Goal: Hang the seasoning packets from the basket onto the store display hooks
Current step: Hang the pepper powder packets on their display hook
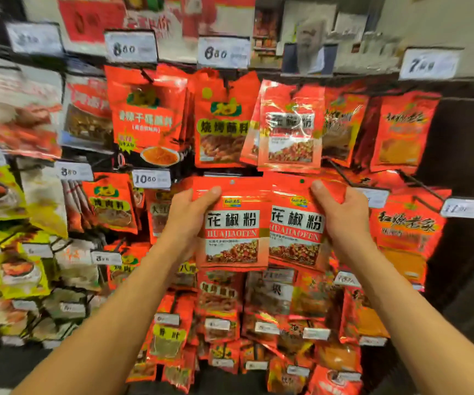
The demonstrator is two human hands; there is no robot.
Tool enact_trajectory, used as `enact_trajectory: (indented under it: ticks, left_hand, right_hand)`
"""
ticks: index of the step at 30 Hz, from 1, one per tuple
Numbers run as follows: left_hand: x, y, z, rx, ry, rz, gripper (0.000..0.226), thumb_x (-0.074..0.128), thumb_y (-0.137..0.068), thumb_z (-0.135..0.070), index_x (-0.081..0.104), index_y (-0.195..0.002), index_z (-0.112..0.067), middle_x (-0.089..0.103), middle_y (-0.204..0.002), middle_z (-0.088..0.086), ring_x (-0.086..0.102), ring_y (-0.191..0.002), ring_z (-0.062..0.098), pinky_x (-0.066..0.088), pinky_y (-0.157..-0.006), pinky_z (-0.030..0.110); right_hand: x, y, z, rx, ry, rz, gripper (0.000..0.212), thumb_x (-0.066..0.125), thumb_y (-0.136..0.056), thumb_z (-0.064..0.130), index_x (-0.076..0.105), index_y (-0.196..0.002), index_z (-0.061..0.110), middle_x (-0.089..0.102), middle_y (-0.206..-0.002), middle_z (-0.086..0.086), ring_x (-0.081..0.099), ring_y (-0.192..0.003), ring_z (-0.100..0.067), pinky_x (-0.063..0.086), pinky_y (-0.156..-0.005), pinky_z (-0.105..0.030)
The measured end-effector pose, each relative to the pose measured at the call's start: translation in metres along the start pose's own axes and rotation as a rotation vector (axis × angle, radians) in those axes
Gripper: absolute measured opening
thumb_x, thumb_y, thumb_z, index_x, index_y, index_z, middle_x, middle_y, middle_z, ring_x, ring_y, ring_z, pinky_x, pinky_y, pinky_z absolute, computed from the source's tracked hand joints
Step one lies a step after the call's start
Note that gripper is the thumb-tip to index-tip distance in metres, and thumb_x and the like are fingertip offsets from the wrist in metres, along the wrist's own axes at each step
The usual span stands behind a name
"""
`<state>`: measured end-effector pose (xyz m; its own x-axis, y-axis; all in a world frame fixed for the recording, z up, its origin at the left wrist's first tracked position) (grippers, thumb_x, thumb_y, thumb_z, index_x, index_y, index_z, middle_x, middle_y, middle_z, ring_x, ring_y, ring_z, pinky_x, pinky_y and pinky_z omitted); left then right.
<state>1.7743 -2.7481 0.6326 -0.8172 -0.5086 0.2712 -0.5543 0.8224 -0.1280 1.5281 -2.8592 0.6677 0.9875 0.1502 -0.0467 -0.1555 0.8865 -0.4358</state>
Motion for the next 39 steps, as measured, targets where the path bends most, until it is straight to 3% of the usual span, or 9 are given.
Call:
enact_trajectory:
  ticks: [5, 9, 12, 16, 19, 24, 28, 32, 39]
  left_hand:
    - [0.038, -0.019, -0.044, 0.115, 0.021, -0.006, 0.014, 0.072, -0.091, -0.028, 0.076, -0.09, -0.015, 0.078, -0.087, 0.011, 0.076, -0.076, 0.027, 0.062, -0.071, 0.046]
    - [0.057, -0.03, -0.062, 0.175, -0.013, -0.04, 0.016, 0.069, -0.094, -0.028, 0.073, -0.093, -0.013, 0.079, -0.083, 0.006, 0.076, -0.072, 0.021, 0.059, -0.061, 0.034]
    - [0.07, -0.038, -0.078, 0.204, -0.021, -0.057, 0.015, 0.07, -0.094, -0.027, 0.073, -0.088, -0.014, 0.079, -0.082, 0.005, 0.076, -0.073, 0.02, 0.061, -0.066, 0.036]
    - [0.085, -0.046, -0.094, 0.232, -0.042, -0.039, 0.014, 0.069, -0.095, -0.028, 0.071, -0.088, -0.016, 0.079, -0.081, 0.004, 0.076, -0.072, 0.02, 0.061, -0.06, 0.033]
    - [0.09, -0.051, -0.099, 0.218, -0.056, -0.031, 0.015, 0.069, -0.095, -0.031, 0.069, -0.091, -0.016, 0.079, -0.079, 0.004, 0.077, -0.069, 0.02, 0.058, -0.054, 0.029]
    - [0.094, -0.062, -0.106, 0.225, -0.087, -0.038, 0.017, 0.069, -0.094, -0.032, 0.069, -0.095, -0.015, 0.079, -0.08, 0.003, 0.077, -0.071, 0.019, 0.057, -0.054, 0.026]
    - [0.1, -0.072, -0.107, 0.234, -0.116, -0.028, 0.021, 0.069, -0.094, -0.037, 0.069, -0.097, -0.016, 0.079, -0.084, 0.003, 0.077, -0.077, 0.022, 0.062, -0.062, 0.033]
    - [0.107, -0.08, -0.104, 0.222, -0.078, -0.041, 0.021, 0.07, -0.093, -0.035, 0.068, -0.093, -0.015, 0.079, -0.08, 0.004, 0.077, -0.072, 0.022, 0.059, -0.056, 0.03]
    - [0.113, -0.088, -0.101, 0.211, -0.026, -0.047, 0.018, 0.071, -0.092, -0.033, 0.068, -0.087, -0.016, 0.078, -0.077, 0.004, 0.077, -0.067, 0.021, 0.057, -0.052, 0.028]
  right_hand:
    - [0.0, -0.053, 0.037, -0.057, -0.028, -0.004, 0.02, 0.073, -0.092, 0.032, 0.073, -0.075, 0.022, 0.075, -0.071, 0.014, 0.068, -0.065, -0.002, 0.053, -0.063, -0.025]
    - [0.011, -0.091, 0.052, -0.01, -0.056, 0.022, 0.021, 0.073, -0.091, 0.033, 0.071, -0.079, 0.016, 0.076, -0.072, 0.006, 0.073, -0.066, -0.01, 0.054, -0.058, -0.026]
    - [0.018, -0.119, 0.068, -0.008, -0.054, 0.002, 0.024, 0.073, -0.089, 0.039, 0.071, -0.08, 0.017, 0.076, -0.071, 0.01, 0.073, -0.064, -0.006, 0.054, -0.058, -0.024]
    - [0.026, -0.143, 0.079, 0.038, -0.05, 0.007, 0.021, 0.071, -0.086, 0.037, 0.069, -0.075, 0.019, 0.077, -0.072, 0.003, 0.075, -0.068, -0.018, 0.063, -0.075, -0.047]
    - [0.032, -0.146, 0.079, 0.054, -0.034, 0.017, 0.024, 0.07, -0.085, 0.035, 0.065, -0.066, 0.021, 0.076, -0.068, 0.0, 0.075, -0.065, -0.021, 0.062, -0.076, -0.053]
    - [0.036, -0.153, 0.082, 0.025, -0.003, -0.009, 0.029, 0.07, -0.087, 0.034, 0.062, -0.062, 0.023, 0.074, -0.066, 0.002, 0.075, -0.066, -0.022, 0.062, -0.071, -0.047]
    - [0.036, -0.156, 0.087, -0.024, 0.031, -0.042, 0.031, 0.065, -0.083, 0.033, 0.065, -0.052, 0.032, 0.068, -0.059, 0.003, 0.073, -0.073, -0.032, 0.058, -0.066, -0.046]
    - [0.038, -0.162, 0.093, -0.068, 0.117, -0.054, 0.03, 0.063, -0.084, 0.029, 0.062, -0.057, 0.017, 0.071, -0.066, -0.002, 0.071, -0.076, -0.035, 0.057, -0.069, -0.049]
    - [0.035, -0.176, 0.087, 0.099, 0.029, 0.047, 0.024, 0.064, -0.088, 0.02, 0.06, -0.065, 0.019, 0.068, -0.064, -0.003, 0.075, -0.073, -0.031, 0.055, -0.065, -0.042]
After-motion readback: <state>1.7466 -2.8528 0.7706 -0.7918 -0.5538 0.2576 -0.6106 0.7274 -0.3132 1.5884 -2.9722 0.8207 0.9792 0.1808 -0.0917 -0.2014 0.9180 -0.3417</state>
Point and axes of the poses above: each hand's wrist, its own y-axis away from the middle knuckle, its own x-axis out of the palm, z = x × y, the point moved 4 cm from there along -y, towards the middle knuckle
